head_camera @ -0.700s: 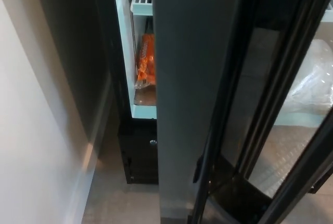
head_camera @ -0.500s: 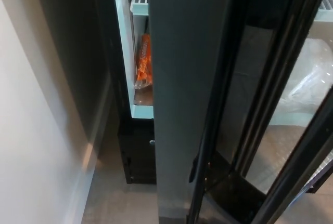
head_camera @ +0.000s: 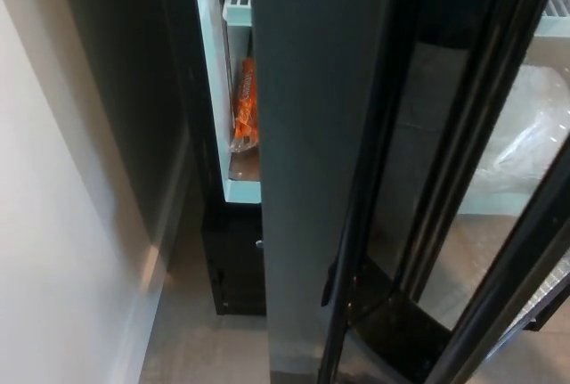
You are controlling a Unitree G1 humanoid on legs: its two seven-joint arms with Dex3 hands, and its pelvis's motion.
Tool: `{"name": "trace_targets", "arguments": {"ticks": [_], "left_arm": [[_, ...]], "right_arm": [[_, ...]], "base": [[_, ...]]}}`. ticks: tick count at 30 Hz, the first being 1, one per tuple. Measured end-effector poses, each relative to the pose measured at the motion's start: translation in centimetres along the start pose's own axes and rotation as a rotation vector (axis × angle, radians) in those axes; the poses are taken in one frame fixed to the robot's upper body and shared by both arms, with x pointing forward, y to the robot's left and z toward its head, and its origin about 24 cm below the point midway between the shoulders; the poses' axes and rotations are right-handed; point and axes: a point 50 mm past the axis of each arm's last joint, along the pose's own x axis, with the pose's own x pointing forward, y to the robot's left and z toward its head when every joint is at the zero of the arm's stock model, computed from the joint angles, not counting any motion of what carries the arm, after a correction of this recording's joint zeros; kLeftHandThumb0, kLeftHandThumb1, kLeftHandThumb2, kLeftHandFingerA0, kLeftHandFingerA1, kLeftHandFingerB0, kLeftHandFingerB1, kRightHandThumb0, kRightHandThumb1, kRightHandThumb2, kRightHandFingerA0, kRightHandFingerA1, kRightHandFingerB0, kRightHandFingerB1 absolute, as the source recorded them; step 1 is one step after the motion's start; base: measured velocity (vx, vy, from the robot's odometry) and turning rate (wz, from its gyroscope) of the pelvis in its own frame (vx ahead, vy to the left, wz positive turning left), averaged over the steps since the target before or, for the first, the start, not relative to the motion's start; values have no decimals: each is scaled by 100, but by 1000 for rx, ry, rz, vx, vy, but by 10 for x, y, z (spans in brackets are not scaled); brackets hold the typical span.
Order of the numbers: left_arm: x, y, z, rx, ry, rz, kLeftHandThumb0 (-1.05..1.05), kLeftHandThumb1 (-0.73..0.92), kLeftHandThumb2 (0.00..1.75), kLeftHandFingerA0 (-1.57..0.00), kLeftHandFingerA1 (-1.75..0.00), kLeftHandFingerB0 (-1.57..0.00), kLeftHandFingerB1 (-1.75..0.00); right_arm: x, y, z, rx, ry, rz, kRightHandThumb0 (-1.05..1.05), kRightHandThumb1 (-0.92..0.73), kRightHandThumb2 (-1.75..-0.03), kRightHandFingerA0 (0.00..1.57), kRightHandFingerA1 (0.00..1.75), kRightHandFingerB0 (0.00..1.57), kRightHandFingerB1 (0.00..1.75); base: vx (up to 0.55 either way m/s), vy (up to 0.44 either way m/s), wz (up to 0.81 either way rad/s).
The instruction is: The robot stands in front of a refrigerator with an opened door and closes the door by swing its right hand at the door
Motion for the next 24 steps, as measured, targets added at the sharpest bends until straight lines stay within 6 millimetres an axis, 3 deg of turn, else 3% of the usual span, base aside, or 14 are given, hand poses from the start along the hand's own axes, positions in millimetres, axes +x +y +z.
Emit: {"name": "trace_targets", "arguments": {"ticks": [4,5,11,12,17,18,20,21,22,24], "left_arm": [[2,1,3,1,-8,1,-74,74,108,-36,-50,-26,-44],[2,1,3,1,-8,1,-73,73,107,-35,-50,-24,-44],[2,0,2,-1,-5,0,-72,72,107,-35,-50,-23,-44],[2,0,2,-1,-5,0,-73,73,108,-36,-51,-25,-45],[2,0,2,-2,-3,0,-75,74,108,-36,-50,-26,-44],[2,0,2,-2,-4,0,-76,74,107,-36,-50,-24,-43],[2,0,2,-2,-4,0,-76,74,107,-36,-50,-24,-43],[2,0,3,-2,-6,0,-76,74,107,-36,-50,-24,-43],[2,0,3,-2,-6,0,-70,70,107,-34,-50,-24,-45],[3,1,4,-1,-9,1,-78,74,107,-35,-49,-26,-44]], "right_arm": [[2,-3,31,50,-172,-81,-33,-58,-111,0,50,0,47],[2,-4,36,55,-198,-91,-61,-82,-67,10,22,16,28],[-4,-14,75,92,-396,-183,-65,-83,-66,12,25,16,26],[-5,-15,78,94,-410,-191,-73,-78,-64,11,35,22,34],[-14,-25,105,121,-534,-276,-74,-83,-66,9,33,20,34],[-17,-30,115,134,-580,-321,-79,-65,-103,3,35,11,48],[-19,-32,120,140,-600,-340,-79,-65,-103,3,35,11,48],[-26,-40,136,162,-670,-413,-79,-65,-103,3,35,11,48],[-28,-42,140,167,-688,-432,-75,-87,-66,7,29,20,37],[-34,-48,151,182,-740,-490,-77,-77,-64,11,33,24,36]], "base": [[0,0,0],[0,0,0],[0,0,0],[0,0,0],[0,0,0],[0,0,0],[0,0,0],[0,0,0],[0,0,0],[0,0,0]]}}
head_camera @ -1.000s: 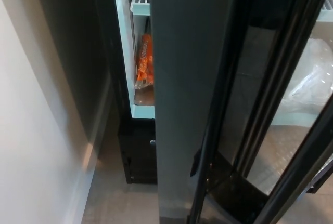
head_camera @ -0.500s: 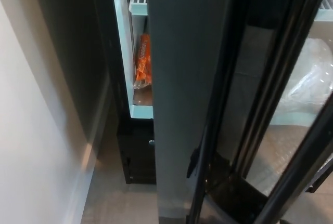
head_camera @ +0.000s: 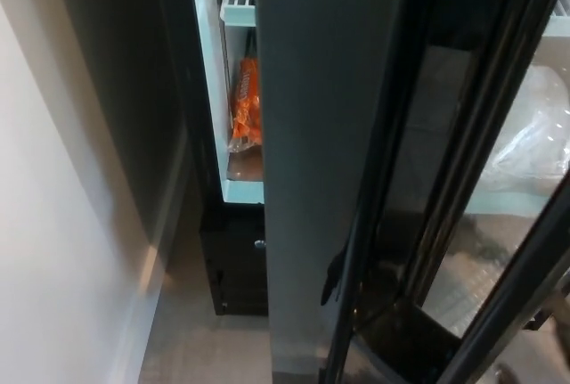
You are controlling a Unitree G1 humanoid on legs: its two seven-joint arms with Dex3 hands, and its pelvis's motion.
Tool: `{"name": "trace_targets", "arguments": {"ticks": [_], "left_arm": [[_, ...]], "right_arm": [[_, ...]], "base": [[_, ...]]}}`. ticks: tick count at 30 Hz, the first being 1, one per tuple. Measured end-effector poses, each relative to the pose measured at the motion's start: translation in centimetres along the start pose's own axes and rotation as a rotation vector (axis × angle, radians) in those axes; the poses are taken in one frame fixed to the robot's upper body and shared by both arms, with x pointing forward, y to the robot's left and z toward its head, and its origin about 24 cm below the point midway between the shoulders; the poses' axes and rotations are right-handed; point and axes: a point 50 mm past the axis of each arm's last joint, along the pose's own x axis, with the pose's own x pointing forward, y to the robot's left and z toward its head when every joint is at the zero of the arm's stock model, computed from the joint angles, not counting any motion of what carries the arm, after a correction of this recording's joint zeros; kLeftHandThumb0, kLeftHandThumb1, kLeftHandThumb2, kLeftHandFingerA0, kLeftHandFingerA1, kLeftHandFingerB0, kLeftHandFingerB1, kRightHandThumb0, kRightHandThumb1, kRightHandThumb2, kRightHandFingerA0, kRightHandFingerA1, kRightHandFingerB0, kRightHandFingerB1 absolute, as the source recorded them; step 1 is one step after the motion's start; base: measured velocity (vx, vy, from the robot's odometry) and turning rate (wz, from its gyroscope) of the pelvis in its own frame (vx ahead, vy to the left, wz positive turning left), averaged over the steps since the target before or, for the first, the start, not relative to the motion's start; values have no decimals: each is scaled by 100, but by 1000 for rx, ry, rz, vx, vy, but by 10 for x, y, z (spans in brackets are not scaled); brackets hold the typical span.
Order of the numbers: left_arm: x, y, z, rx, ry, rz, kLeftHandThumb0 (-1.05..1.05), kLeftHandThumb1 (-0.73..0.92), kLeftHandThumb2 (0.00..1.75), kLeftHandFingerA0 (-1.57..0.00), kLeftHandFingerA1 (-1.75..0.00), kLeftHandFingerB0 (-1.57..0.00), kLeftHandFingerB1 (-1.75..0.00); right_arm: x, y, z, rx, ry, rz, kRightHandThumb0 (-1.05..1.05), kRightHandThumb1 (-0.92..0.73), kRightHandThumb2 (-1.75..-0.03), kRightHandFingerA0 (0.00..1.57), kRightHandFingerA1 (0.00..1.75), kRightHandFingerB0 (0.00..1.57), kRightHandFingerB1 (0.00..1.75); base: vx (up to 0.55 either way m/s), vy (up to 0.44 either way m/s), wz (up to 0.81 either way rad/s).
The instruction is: The robot stands in front of a refrigerator with an opened door and closes the door by swing its right hand at the door
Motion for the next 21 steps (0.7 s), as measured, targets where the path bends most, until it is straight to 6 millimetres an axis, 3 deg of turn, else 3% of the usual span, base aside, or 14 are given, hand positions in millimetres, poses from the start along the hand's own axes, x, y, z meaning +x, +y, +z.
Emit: {"name": "trace_targets", "arguments": {"ticks": [3,4,5,6,10,11,12,13,17,18,19,21], "left_arm": [[1,1,2,0,-6,1,-79,74,106,-35,-49,-26,-44],[2,1,3,0,-9,2,-72,71,106,-36,-51,-24,-44],[3,1,4,1,-11,2,-72,71,106,-36,-51,-24,-44],[3,1,4,1,-13,3,-74,72,106,-35,-50,-24,-44],[4,2,6,1,-17,4,-74,72,106,-35,-50,-24,-44],[5,2,8,1,-23,5,-74,72,106,-35,-50,-24,-44],[6,2,9,2,-25,5,-76,73,107,-37,-51,-24,-44],[6,2,9,2,-26,5,-71,84,66,-44,-36,-40,-34],[6,2,9,2,-27,4,-71,84,66,-44,-36,-40,-34],[6,2,9,2,-27,4,-70,84,66,-45,-36,-41,-34],[6,2,9,1,-27,4,-70,84,66,-45,-36,-41,-34],[5,2,8,1,-25,3,-70,84,66,-44,-36,-41,-34]], "right_arm": [[10,-7,20,5,-93,-89,-79,-75,-64,10,33,21,36],[14,-11,29,6,-134,-128,-76,-68,-62,18,33,33,35],[15,-13,35,4,-158,-150,-76,-68,-62,18,33,33,35],[17,-16,40,2,-184,-174,-74,-55,-95,10,44,29,48],[26,-23,60,0,-287,-237,-74,-55,-95,10,44,29,48],[33,-27,77,-1,-383,-283,-74,-55,-95,10,44,29,48],[37,-30,88,-1,-444,-312,-87,-58,-60,30,37,42,36],[38,-31,92,-2,-464,-322,-73,-66,-61,26,40,36,36],[58,-26,127,42,-703,-336,-73,-66,-61,26,40,36,36],[60,-25,130,46,-719,-336,-79,-70,-100,5,15,5,15],[68,-20,143,65,-807,-337,-79,-70,-100,5,15,5,15],[72,-17,149,71,-846,-332,-76,-73,-101,6,21,6,19]], "base": [[0,0,0],[0,0,0],[0,0,0],[0,0,0],[0,0,0],[0,0,0],[0,0,0],[0,0,0],[0,0,0],[0,0,0],[0,0,0],[0,0,0]]}}
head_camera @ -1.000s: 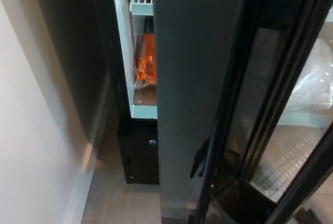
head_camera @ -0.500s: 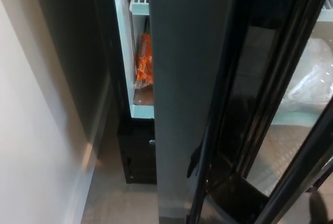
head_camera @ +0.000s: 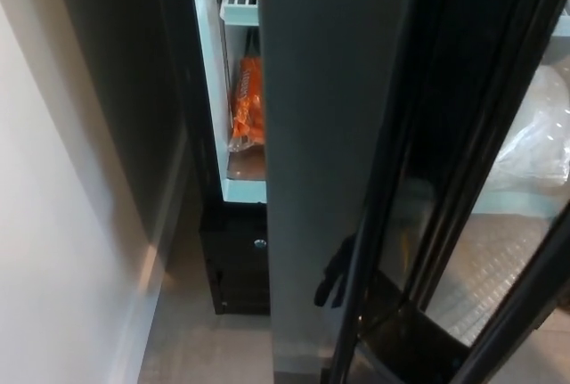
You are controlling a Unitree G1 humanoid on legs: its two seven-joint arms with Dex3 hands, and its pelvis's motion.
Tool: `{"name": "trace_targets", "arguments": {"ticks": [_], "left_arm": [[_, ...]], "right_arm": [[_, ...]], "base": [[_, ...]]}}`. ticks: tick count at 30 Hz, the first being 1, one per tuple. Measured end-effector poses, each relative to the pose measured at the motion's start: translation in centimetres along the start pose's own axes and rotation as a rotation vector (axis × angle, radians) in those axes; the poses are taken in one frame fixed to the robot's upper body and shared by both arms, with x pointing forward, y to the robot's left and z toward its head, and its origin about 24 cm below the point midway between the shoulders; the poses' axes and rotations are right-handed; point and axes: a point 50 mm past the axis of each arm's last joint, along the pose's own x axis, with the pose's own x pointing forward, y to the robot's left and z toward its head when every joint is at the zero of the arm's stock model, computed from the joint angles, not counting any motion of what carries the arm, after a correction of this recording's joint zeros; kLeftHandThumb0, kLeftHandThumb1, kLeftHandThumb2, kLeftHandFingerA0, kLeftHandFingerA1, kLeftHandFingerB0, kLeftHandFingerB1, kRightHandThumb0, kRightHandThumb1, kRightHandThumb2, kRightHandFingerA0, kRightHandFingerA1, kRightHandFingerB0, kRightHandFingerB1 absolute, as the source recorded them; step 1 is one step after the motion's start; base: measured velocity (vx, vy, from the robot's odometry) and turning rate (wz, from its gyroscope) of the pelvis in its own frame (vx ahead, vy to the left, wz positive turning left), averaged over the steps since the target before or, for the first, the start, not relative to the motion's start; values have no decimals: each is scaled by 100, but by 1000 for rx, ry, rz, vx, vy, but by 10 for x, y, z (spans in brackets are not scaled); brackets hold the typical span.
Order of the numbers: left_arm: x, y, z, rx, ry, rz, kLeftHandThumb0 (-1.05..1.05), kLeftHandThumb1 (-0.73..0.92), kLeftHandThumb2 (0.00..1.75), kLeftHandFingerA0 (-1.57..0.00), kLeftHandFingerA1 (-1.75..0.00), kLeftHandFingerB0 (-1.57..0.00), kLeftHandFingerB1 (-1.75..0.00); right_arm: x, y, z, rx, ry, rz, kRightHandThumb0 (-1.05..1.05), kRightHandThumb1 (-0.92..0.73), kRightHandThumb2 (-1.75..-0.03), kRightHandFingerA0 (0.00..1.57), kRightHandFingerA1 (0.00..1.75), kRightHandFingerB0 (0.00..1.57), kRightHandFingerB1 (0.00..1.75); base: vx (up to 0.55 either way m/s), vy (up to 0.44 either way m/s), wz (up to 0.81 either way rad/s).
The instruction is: The robot stands in front of a refrigerator with an opened door and closes the door by swing its right hand at the door
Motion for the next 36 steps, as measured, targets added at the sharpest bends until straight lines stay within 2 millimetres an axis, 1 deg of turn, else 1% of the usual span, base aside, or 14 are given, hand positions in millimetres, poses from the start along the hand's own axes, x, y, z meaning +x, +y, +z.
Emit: {"name": "trace_targets", "arguments": {"ticks": [3,9,10,11,12,14,15,23,28,29,30,32,33,36], "left_arm": [[-2,-1,-4,-1,11,-3,-69,84,65,-44,-36,-40,-35],[-2,-1,-2,-1,1,-2,-69,83,65,-47,-36,-43,-35],[-2,-1,-2,-1,1,-2,-70,83,66,-46,-36,-42,-35],[-2,-1,-3,-1,4,-3,-70,83,66,-46,-36,-42,-35],[-2,-1,-3,-1,6,-3,-70,84,66,-45,-36,-41,-34],[-2,-1,-3,-1,6,-4,-70,83,66,-46,-36,-42,-35],[-2,-1,-3,-1,6,-4,-69,83,66,-47,-37,-44,-35],[-1,-1,-2,-1,1,-2,-72,79,68,-50,-39,-42,-36],[-1,-1,-1,-1,-2,-2,-70,83,65,-47,-37,-43,-35],[-1,-1,-1,-1,-2,-2,-69,69,106,-46,-55,-32,-47],[-1,-1,-1,-1,-3,-2,-69,83,65,-48,-37,-44,-35],[-2,-1,-2,-1,-1,-3,-69,83,65,-48,-37,-44,-35],[-2,-1,-2,-1,-1,-3,-70,78,66,-50,-39,-44,-36],[-3,-1,-4,-4,-2,-3,-68,81,65,-48,-37,-44,-36]], "right_arm": [[11,20,-11,34,-34,52,-76,-75,-101,6,21,5,16],[23,47,-40,39,-51,171,-67,-66,-96,3,39,2,35],[24,50,-42,40,-53,178,-60,-85,-67,15,28,10,25],[27,55,-48,41,-54,199,-60,-85,-67,15,28,10,25],[29,60,-52,40,-55,217,-65,-66,-97,4,40,0,34],[32,66,-58,41,-56,239,-68,-64,-96,8,43,0,37],[34,69,-61,41,-55,250,-33,-57,-109,0,48,0,47],[39,105,-92,-2,-2,418,-34,-57,-110,0,48,0,47],[19,132,-119,-75,101,618,-34,-57,-109,0,48,0,47],[12,135,-125,-97,126,667,-34,-57,-109,0,48,0,47],[9,137,-128,-106,138,686,-34,-57,-109,0,48,0,47],[-9,141,-140,-154,195,787,-34,-57,-109,0,48,0,47],[-14,141,-143,-169,211,814,-63,-84,-66,20,29,19,29],[-53,133,-163,-273,318,978,-63,-85,-65,21,30,18,28]], "base": [[0,0,0],[0,0,0],[0,0,0],[0,0,0],[0,0,0],[0,0,0],[0,0,0],[0,0,0],[0,0,0],[0,0,0],[12,6,6],[0,0,0],[0,0,0],[0,0,0]]}}
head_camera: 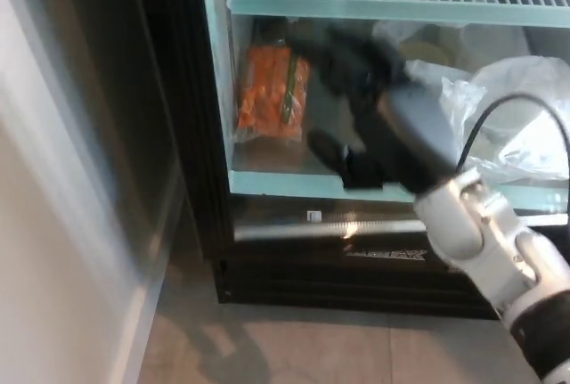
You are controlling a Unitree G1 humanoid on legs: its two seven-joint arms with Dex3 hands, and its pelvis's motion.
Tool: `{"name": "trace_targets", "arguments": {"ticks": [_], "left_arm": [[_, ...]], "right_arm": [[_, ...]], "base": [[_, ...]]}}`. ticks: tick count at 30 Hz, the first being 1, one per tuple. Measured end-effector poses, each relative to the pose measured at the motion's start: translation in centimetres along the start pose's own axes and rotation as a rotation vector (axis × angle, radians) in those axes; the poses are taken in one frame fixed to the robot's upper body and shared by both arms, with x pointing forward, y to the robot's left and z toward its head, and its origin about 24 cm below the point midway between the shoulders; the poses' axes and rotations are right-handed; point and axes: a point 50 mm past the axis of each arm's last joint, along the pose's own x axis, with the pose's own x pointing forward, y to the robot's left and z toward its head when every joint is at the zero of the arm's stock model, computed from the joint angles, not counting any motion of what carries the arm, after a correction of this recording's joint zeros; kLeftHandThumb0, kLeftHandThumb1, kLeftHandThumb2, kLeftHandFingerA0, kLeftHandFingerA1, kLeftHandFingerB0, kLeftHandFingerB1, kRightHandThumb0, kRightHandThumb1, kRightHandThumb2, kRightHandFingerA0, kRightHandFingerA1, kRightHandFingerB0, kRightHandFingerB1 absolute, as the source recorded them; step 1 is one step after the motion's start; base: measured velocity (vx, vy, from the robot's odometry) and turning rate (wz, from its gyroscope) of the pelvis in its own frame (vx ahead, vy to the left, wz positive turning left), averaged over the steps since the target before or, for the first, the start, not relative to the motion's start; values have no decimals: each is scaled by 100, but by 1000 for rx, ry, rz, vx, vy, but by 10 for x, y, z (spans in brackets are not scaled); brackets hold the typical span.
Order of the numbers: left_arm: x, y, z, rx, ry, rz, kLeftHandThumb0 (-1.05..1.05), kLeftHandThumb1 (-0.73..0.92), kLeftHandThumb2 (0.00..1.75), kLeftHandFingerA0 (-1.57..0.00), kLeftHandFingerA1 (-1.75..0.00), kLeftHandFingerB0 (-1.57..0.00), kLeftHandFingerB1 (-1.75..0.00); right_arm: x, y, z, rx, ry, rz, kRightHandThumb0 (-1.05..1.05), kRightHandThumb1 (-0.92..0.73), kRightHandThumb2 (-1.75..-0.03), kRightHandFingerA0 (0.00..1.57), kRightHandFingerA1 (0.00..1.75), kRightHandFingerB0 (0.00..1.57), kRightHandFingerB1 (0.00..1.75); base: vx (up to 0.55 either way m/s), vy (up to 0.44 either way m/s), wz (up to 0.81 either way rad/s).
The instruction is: The robot stands in front of a refrigerator with an opened door and closes the door by swing its right hand at the door
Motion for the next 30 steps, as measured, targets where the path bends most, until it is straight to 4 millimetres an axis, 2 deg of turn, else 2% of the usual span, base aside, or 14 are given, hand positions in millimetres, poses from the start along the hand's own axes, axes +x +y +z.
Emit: {"name": "trace_targets", "arguments": {"ticks": [5,9,11,12,13,14,15,19,21,22,23,28,29,30], "left_arm": [[-2,1,-1,-5,-10,-4,-71,76,66,-50,-38,-44,-36],[-1,0,1,-1,-18,-11,-71,76,66,-50,-38,-44,-36],[-1,0,0,0,-17,-12,-70,77,67,-50,-39,-44,-36],[-2,0,0,1,-16,-13,-70,77,67,-50,-39,-44,-36],[-1,0,0,1,-17,-14,-69,68,104,-43,-53,-32,-46],[-1,0,1,2,-18,-14,-69,68,104,-43,-53,-32,-46],[0,0,2,2,-21,-13,-69,77,66,-50,-38,-44,-36],[1,0,4,6,-26,-17,-71,77,67,-50,-38,-44,-36],[2,1,5,9,-33,-17,-71,77,67,-50,-38,-44,-36],[2,1,6,11,-37,-17,-69,79,64,-49,-37,-45,-36],[3,2,7,13,-41,-16,-71,68,104,-42,-52,-30,-45],[4,2,9,14,-52,-16,-71,68,104,-42,-52,-30,-45],[3,2,8,15,-50,-17,-69,79,64,-48,-37,-46,-36],[3,1,8,15,-49,-18,-69,79,64,-48,-37,-46,-36]], "right_arm": [[-53,33,-22,-14,139,120,-61,-83,-64,25,32,19,28],[-109,61,-13,68,208,164,-61,-83,-64,25,32,19,28],[-121,66,-9,89,223,172,-56,-82,-64,28,33,22,30],[-139,73,-3,124,249,177,-56,-82,-64,28,33,22,30],[-148,77,-1,139,266,181,-57,-82,-65,27,32,22,31],[-158,81,0,154,288,191,-57,-82,-65,27,32,22,31],[-177,88,2,180,334,211,-56,-80,-64,28,32,24,31],[-253,105,1,239,562,289,-57,-80,-64,28,32,24,30],[-287,104,-4,240,676,307,-57,-80,-64,28,32,24,30],[-295,102,-6,237,705,308,-65,-61,-95,33,52,21,44],[-305,99,-8,234,742,300,-59,-74,-62,35,35,32,32],[-317,90,-25,249,853,275,-59,-74,-62,35,35,32,32],[-318,88,-28,259,873,265,-63,-78,-64,28,32,25,29],[-318,87,-29,262,878,263,-63,-78,-64,28,32,25,29]], "base": [[0,0,0],[0,0,0],[0,0,0],[0,0,0],[0,0,0],[0,0,0],[0,0,0],[0,0,0],[0,0,0],[0,0,0],[0,0,0],[0,0,0],[0,0,0],[0,0,0]]}}
